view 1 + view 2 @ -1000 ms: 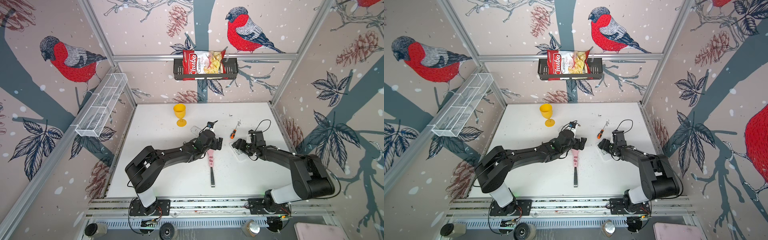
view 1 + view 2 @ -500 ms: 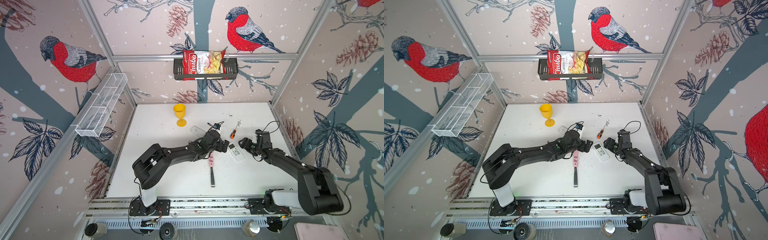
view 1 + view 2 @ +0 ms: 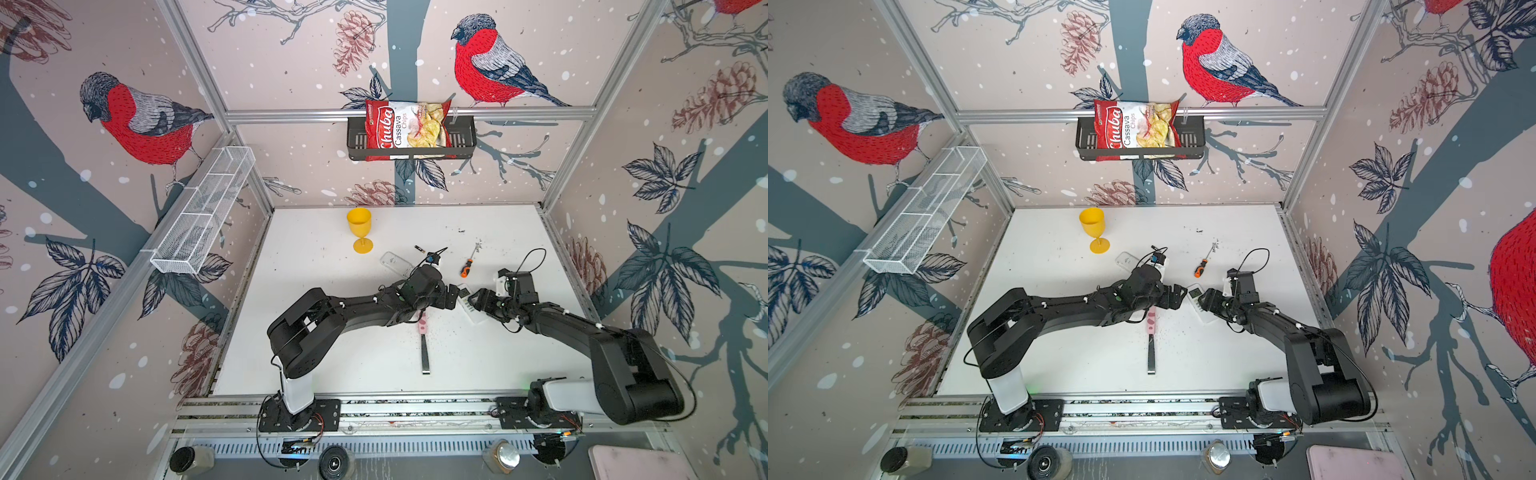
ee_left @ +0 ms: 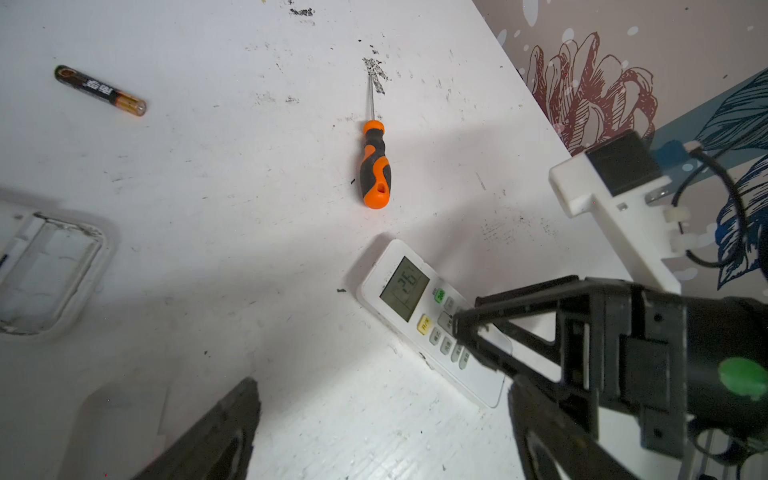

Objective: Unload the batteries from the remote control

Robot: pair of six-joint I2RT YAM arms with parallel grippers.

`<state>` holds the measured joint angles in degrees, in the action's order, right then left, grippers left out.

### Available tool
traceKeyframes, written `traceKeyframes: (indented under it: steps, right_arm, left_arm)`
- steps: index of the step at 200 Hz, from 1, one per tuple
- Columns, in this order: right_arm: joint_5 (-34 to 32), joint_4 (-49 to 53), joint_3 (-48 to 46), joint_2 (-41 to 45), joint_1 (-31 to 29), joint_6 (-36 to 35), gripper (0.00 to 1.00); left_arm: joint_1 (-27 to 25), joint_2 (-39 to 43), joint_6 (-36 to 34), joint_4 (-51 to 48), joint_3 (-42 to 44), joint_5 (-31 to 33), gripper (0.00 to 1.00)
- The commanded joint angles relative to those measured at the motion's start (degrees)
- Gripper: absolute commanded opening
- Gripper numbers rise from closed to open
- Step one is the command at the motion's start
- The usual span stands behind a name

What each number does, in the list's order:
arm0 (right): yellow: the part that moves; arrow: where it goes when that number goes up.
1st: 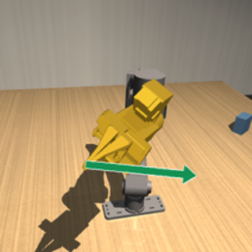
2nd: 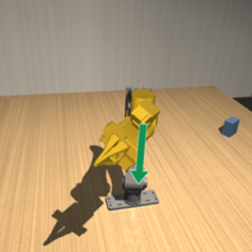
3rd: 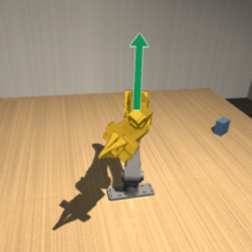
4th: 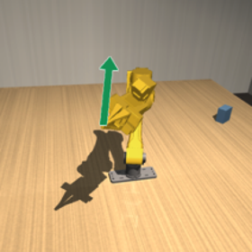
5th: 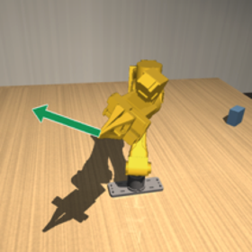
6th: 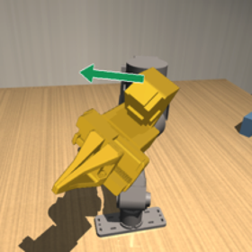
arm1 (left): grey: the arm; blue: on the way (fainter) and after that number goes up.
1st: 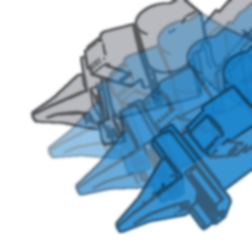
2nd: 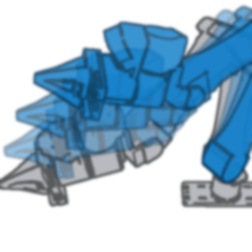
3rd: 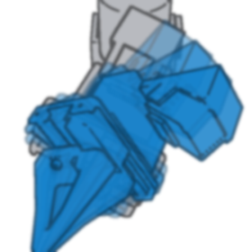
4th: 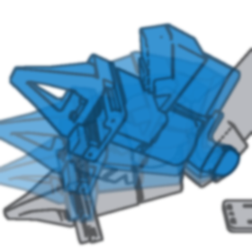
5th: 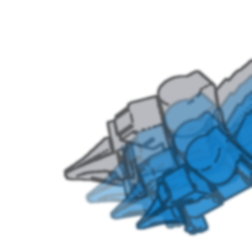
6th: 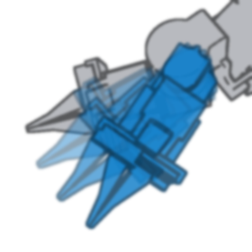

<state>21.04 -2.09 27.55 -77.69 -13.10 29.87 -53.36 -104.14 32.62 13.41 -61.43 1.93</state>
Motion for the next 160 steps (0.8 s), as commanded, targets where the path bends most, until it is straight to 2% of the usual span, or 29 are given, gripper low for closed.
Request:
traceKeyframes:
  steps: [1,39,73,92,125,160]
  right_arm:
    - [2.43,-0.84,-0.86,0.08,-1.88,-0.17,0.7]
    - [3.84,-1.57,-1.28,1.03,-2.93,0.48,0.7]
    - [3.46,-1.26,-2.34,7.77,-1.4,1.62,0.75]
    - [1.23,-0.75,-4.27,14.2,2.55,3.39,0.8]
    - [1.9,0.85,-5.54,21.25,12.25,4.14,0.86]
    - [2.08,1.73,-5.39,24.73,16.53,3.71,0.92]
  left_arm:
    - [-0.07,0.54,0.66,0.71,-0.28,1.1,0.92]
    - [-0.12,-1.68,-1.4,-3.55,-4.41,1.83,0.89]
    - [-0.24,-4.9,-3.19,-7.71,-8.72,1.61,0.86]
    - [-0.47,-7.12,-3.32,-9.78,-11.44,1.53,0.83]
    - [-2.4,-12.03,-0.89,-11.38,-16.16,3.72,0.82]
    - [-4.52,-17.79,2.41,-15.25,-23.09,7.7,0.82]
